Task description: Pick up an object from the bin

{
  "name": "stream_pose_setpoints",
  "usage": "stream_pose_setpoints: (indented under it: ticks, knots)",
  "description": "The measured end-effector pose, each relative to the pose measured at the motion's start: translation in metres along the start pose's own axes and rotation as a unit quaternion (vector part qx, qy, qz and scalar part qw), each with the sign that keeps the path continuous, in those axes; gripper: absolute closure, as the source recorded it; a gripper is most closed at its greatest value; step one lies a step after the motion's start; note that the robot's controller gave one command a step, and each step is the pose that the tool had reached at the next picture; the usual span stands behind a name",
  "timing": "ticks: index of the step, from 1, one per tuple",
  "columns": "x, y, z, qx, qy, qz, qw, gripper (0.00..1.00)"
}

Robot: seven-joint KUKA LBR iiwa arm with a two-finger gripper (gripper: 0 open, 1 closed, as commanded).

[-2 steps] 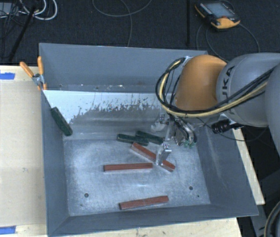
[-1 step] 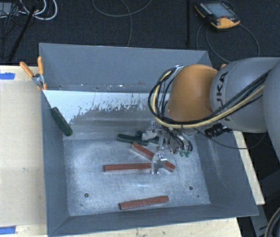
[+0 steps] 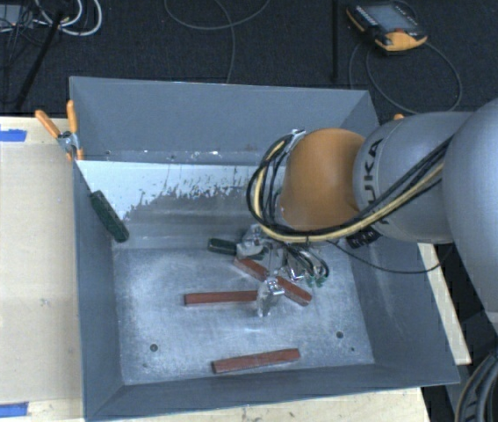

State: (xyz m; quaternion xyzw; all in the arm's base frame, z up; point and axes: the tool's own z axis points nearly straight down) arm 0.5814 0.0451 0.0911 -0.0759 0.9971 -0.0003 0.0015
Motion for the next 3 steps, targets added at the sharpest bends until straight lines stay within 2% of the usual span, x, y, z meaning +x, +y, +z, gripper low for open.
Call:
stream_pose_setpoints:
  ticks: [1, 2, 3]
  knots:
    - [0.0089, 0.0126, 0.0059, 0.001, -0.0155, 0.015, 0.9998, 1.0]
    - [0.0103, 0.0133, 0.0096, 0.0, -0.015, 0.015, 0.9998, 1.0]
    - [0.0122, 0.0137, 0.0097, 0.0, -0.008, 0.015, 0.9999, 1.0]
